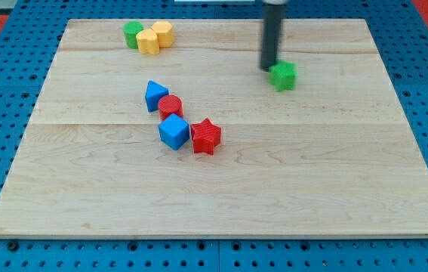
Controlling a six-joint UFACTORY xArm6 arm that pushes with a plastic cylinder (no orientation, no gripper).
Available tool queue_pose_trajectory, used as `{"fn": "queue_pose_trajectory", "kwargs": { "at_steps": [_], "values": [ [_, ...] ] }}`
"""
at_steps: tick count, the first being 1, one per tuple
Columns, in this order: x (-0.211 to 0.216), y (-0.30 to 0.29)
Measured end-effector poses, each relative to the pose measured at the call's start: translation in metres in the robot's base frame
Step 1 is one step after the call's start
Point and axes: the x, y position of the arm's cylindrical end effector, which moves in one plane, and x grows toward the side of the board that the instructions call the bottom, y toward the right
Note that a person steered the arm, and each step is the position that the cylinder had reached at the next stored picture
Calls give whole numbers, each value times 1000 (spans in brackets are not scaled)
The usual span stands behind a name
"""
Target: Place the green circle at the bottom left of the yellow heart
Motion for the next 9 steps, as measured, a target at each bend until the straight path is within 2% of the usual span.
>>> {"fn": "queue_pose_trajectory", "kwargs": {
  "at_steps": [1, 2, 3, 4, 5, 6, 8, 9],
  "values": [
    [34, 43],
    [25, -6],
    [-25, -14],
    [-41, -65],
    [-111, -95],
    [-131, -141],
    [-124, -297],
    [-84, -302]
  ]
}}
